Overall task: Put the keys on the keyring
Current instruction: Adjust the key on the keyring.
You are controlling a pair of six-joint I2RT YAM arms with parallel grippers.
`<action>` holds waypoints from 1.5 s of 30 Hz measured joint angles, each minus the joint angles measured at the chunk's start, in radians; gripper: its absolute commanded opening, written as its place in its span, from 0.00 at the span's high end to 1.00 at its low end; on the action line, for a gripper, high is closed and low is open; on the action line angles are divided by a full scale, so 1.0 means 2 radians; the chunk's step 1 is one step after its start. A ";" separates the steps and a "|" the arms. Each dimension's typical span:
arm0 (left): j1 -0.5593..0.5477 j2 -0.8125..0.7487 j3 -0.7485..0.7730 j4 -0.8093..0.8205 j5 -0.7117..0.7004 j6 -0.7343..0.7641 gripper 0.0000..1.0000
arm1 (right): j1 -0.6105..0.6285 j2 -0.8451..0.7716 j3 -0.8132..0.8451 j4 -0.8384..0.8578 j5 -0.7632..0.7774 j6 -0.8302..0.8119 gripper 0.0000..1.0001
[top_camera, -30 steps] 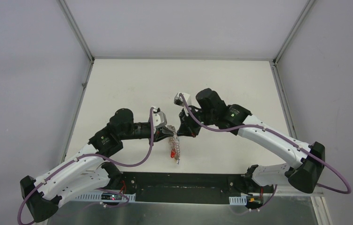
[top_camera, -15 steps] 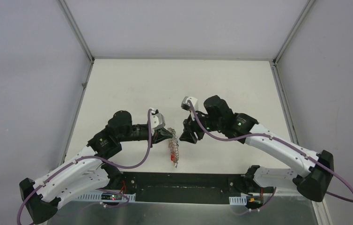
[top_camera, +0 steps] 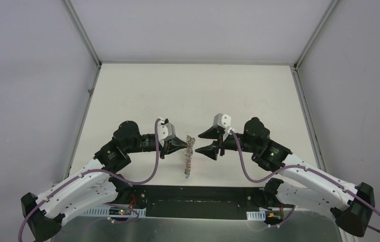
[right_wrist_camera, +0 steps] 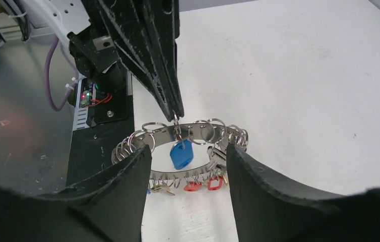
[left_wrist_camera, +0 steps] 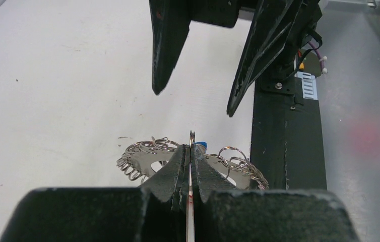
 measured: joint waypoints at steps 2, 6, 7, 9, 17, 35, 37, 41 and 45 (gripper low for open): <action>0.000 -0.002 -0.002 0.008 0.004 -0.003 1.00 | 0.000 0.002 -0.016 0.025 -0.019 -0.013 0.48; 0.000 -0.007 -0.003 0.025 0.013 -0.008 1.00 | 0.000 0.012 -0.021 0.059 -0.049 -0.028 0.53; 0.000 -0.009 -0.004 0.028 0.014 -0.009 1.00 | 0.000 0.016 -0.021 0.071 -0.056 -0.030 0.56; 0.000 -0.010 -0.004 0.032 0.016 -0.010 1.00 | 0.000 0.021 -0.021 0.086 -0.065 -0.032 0.66; 0.000 -0.011 -0.006 0.036 0.022 -0.010 1.00 | 0.000 0.042 -0.020 0.115 -0.090 -0.033 0.67; 0.000 -0.011 -0.006 0.035 0.023 -0.010 0.96 | 0.000 0.058 -0.020 0.113 -0.100 -0.037 1.00; 0.000 -0.011 -0.006 0.031 0.022 -0.008 0.78 | 0.000 0.058 -0.014 0.097 -0.101 -0.043 1.00; -0.002 -0.018 -0.002 0.011 0.017 0.003 0.54 | 0.000 0.058 0.020 0.006 -0.097 -0.063 1.00; -0.003 -0.024 0.019 -0.023 0.007 0.022 0.48 | 0.000 0.066 0.071 -0.109 -0.090 -0.088 1.00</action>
